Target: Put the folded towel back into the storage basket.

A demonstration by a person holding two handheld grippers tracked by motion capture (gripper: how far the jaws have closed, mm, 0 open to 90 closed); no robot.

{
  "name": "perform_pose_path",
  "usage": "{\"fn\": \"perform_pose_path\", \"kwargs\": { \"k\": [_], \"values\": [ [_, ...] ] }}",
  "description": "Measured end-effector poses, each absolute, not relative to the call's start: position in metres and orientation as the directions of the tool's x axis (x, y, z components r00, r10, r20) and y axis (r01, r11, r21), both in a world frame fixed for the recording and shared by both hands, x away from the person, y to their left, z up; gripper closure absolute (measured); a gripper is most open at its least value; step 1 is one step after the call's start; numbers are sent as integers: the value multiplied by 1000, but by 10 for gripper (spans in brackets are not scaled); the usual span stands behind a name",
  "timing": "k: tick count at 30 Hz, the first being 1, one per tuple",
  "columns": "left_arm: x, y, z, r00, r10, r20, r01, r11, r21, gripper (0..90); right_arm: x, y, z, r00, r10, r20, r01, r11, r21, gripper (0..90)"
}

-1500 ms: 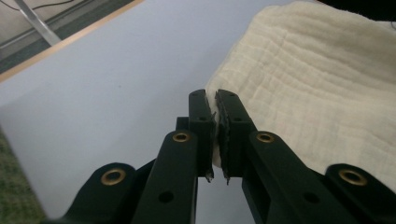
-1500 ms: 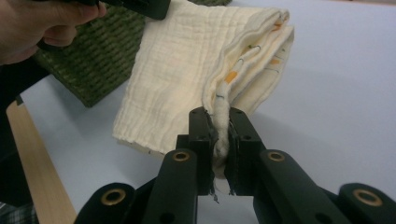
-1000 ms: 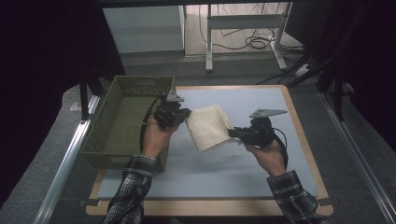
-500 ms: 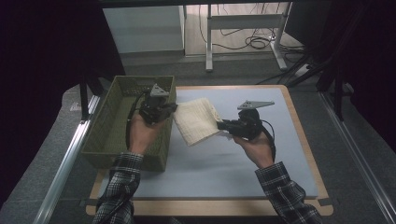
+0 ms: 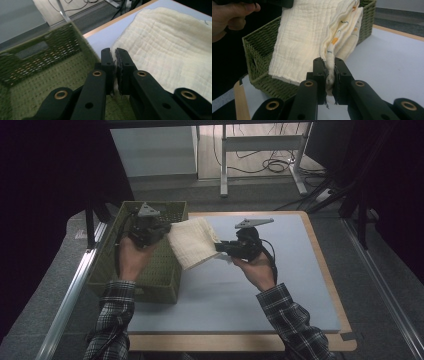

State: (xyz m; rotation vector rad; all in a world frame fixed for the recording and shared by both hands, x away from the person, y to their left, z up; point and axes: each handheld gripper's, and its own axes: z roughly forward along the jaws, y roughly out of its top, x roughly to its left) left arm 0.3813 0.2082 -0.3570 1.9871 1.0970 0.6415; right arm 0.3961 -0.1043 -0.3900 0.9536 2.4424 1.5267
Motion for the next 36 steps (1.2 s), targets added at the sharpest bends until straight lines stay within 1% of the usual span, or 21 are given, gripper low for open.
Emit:
{"fn": "perform_pose_path", "kwargs": {
  "k": [7,22,31,36],
  "values": [
    [379,234,-357,468,882,62,493,-318,810,856,402,-75,-392,-807,538,244,455,302,838,820],
    [371,289,-366,380,923,51,538,-266,800,856,411,-12,-402,-824,513,240,444,324,835,817],
    [368,317,-380,330,943,54,576,-246,780,856,417,26,-414,-835,500,228,442,363,820,817],
    [368,329,-388,301,952,58,598,-236,766,855,420,50,-419,-843,497,204,433,403,806,817]
  ]
}}
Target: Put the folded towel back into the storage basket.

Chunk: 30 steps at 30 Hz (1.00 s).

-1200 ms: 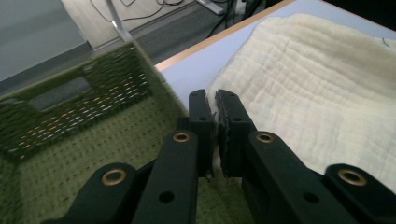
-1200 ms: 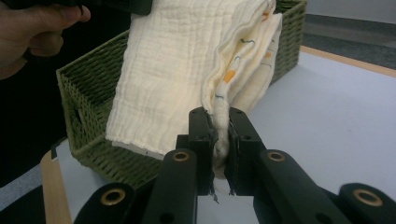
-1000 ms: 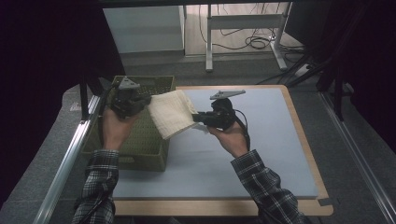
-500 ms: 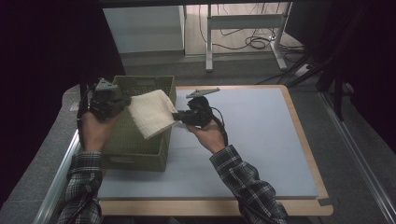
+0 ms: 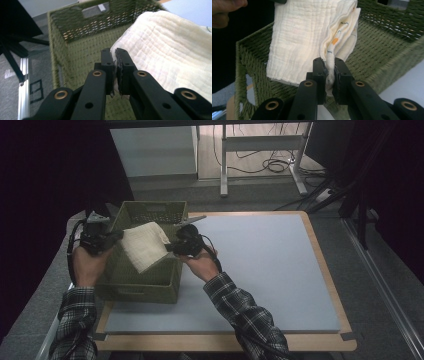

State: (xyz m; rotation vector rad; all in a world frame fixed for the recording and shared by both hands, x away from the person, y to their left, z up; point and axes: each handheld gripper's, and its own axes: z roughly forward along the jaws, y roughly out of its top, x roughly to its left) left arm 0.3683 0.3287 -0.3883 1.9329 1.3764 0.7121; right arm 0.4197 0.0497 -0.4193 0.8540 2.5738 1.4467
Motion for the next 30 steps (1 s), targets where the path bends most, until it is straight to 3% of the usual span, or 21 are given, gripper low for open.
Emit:
{"fn": "perform_pose_path", "kwargs": {
  "k": [18,30],
  "values": [
    [397,340,-427,278,951,133,692,-295,659,854,424,113,-439,-854,519,32,390,600,699,817],
    [428,322,-445,343,913,220,726,-407,554,853,421,131,-442,-851,521,-57,374,680,630,812]
  ]
}}
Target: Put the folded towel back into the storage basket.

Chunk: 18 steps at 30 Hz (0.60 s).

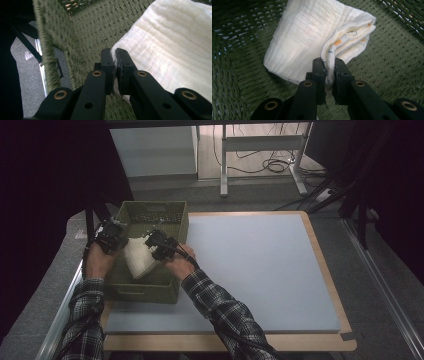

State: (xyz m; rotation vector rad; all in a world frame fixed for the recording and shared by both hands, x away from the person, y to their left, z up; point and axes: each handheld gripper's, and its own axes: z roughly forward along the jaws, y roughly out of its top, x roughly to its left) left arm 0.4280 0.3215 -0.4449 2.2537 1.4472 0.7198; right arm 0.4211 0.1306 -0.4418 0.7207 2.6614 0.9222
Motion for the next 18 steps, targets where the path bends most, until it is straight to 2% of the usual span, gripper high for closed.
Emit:
{"fn": "perform_pose_path", "kwargs": {
  "k": [6,14,18],
  "values": [
    [439,316,-452,366,897,248,740,-442,506,852,419,135,-443,-844,529,-81,377,695,612,809],
    [453,309,-459,395,887,240,753,-462,469,851,416,139,-447,-843,532,-74,391,703,594,800],
    [458,305,-463,409,882,233,756,-471,456,846,416,139,-448,-840,539,-57,409,700,585,756]
  ]
}}
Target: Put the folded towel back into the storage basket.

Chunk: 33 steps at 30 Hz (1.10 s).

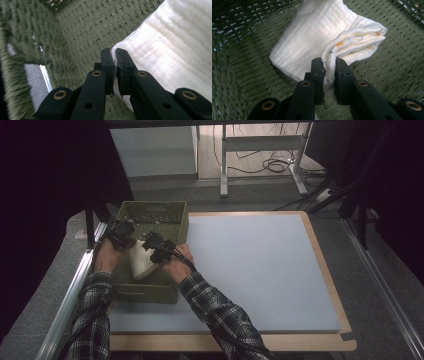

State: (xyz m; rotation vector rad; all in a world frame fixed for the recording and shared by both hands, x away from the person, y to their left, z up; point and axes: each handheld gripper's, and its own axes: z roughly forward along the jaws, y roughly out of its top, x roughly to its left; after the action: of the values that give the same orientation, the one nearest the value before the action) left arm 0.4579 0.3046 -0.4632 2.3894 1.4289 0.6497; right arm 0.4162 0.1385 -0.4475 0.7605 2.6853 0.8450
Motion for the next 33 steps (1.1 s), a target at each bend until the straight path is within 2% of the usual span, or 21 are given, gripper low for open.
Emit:
{"fn": "perform_pose_path", "kwargs": {
  "k": [2,6,16,24,33],
  "values": [
    [459,303,-465,410,886,218,760,-464,455,824,417,138,-449,-836,546,-56,417,698,582,662],
    [460,303,-466,385,896,221,765,-444,467,694,418,135,-448,-838,545,-36,417,681,601,576],
    [453,314,-460,331,926,180,770,-375,516,544,415,130,-442,-849,526,-53,379,676,632,514],
    [446,315,-453,294,947,132,754,-315,577,383,417,112,-435,-843,538,1,392,613,686,444],
    [435,308,-437,281,957,71,721,-259,642,253,418,85,-425,-838,546,25,383,554,739,342]
  ]
}}
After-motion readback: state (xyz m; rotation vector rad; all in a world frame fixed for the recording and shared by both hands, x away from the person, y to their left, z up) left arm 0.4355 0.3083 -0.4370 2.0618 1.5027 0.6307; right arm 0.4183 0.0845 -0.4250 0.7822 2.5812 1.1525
